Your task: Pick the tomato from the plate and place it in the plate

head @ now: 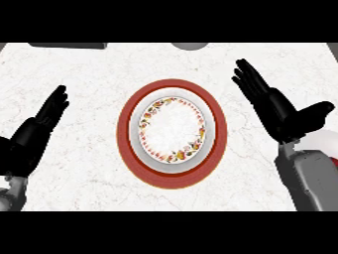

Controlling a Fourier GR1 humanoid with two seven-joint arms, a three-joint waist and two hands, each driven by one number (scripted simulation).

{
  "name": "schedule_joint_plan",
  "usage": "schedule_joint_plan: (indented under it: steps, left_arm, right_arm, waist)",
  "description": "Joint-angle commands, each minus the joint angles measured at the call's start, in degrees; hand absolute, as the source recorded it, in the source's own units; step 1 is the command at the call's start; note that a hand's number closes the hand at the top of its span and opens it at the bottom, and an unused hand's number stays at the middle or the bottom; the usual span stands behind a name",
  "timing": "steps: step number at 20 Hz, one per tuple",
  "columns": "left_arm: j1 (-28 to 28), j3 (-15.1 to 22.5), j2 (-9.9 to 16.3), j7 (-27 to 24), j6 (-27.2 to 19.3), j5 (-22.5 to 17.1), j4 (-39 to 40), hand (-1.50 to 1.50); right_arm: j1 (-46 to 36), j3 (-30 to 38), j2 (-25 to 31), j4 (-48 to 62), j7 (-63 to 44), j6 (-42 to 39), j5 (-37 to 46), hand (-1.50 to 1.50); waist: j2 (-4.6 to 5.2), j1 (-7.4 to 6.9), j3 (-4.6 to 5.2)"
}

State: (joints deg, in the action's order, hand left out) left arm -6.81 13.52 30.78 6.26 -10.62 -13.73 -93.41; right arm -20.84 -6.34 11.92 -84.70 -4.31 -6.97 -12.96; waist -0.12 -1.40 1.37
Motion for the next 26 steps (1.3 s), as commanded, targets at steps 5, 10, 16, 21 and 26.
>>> schedule_joint_plan:
  steps: [5,10,16,21,26]
  left_arm:
    - [5.39,-1.32,-5.45,1.77,-8.13,1.55,5.63,0.0]
    - [7.15,-2.06,-6.24,3.8,-7.95,-0.84,7.67,0.0]
    - [6.93,-0.85,-8.81,2.84,-9.34,0.1,7.85,0.0]
    - [5.43,0.86,-11.13,2.61,-10.52,1.8,9.4,0.0]
    - [5.22,2.2,-11.13,3.85,-10.03,2.58,9.24,0.0]
  right_arm:
    - [6.01,6.87,13.8,-4.09,-1.52,-28.92,-22.33,1.5]
    - [-1.94,9.95,29.9,-15.22,10.41,-24.03,9.02,1.5]
    - [16.01,17.78,19.51,6.97,26.94,-35.16,-12.55,-1.5]
    - [18.73,16.84,29.19,8.27,43.28,-48.63,0.63,-1.5]
    - [17.63,15.12,35.47,3.97,49.56,-36.8,15.34,-1.5]
  waist:
    - [0.23,3.03,-1.57]
    - [-0.82,5.4,-1.5]
    - [1.0,3.56,-2.0]
    - [0.62,2.45,-1.81]
    - [0.54,1.64,-1.86]
